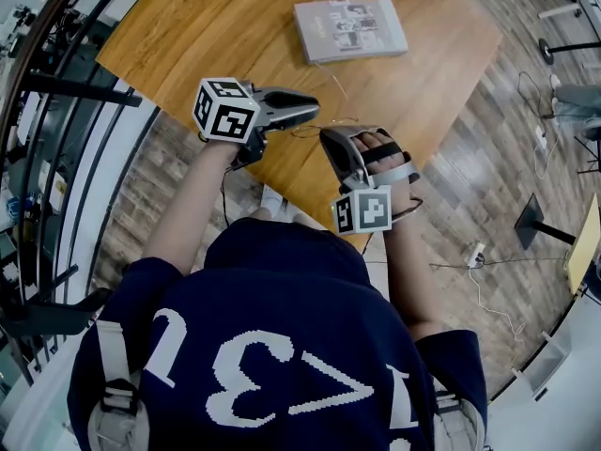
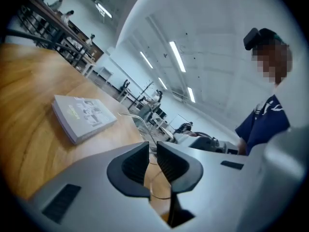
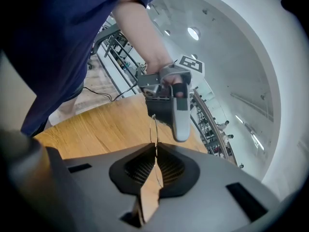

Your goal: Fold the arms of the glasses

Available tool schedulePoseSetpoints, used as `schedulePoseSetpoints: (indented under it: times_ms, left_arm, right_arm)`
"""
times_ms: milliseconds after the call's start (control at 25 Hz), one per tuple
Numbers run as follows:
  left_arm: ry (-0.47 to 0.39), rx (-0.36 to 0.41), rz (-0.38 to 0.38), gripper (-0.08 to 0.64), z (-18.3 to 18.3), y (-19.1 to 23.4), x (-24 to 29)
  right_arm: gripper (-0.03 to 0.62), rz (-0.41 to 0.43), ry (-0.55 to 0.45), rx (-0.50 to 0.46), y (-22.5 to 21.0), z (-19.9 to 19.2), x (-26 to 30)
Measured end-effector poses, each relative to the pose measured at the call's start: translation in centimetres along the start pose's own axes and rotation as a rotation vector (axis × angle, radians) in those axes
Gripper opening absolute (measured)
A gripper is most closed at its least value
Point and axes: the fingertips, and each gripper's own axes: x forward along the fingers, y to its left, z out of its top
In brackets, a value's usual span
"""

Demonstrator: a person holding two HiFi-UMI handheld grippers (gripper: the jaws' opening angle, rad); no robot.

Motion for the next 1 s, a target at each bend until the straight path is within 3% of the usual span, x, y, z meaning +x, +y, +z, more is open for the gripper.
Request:
schedulePoseSetpoints:
  times_ms: [160,240,360,440,520,640,1000]
  left_arm:
    - [-0.170,0.034,0.228,0.148,3.6,4.0,-2.2]
    - [-0.232,0.034,0.268,0.173,5.5,5.1,-2.6]
    - [-0.285,0.004,0.238,0.173,7.7,5.7,-2.0]
    - [-0.272,-0.018,0.215,0.173,8.1,6.1,-1.1]
    - [-0.227,-0.046,0.180,0.117,7.7,6.4,-0.2]
    - [-0.186,-0.061,0.127,0.032,6.7,6.0,0.2]
    - [-0.042,-0.152,0.005,0.028,-0.2,2.5,-0.9]
  right_arm:
    - [0.034,0.002,0.001,-0.003,0.2,0.0,-0.4]
    - [0.034,0.004,-0.002,-0.008,0.4,0.2,-0.5]
    - [0.034,0.009,-0.011,-0.016,0.8,0.6,-0.6]
    - [0.034,0.010,-0.017,-0.020,0.9,0.7,-0.6]
    - [0.034,0.010,-0.019,-0.022,0.8,0.8,-0.6]
    - [0.034,0.006,-0.012,-0.018,0.5,0.4,-0.5]
    - [0.034,-0.026,0.031,0.049,-0.5,-2.0,-0.8]
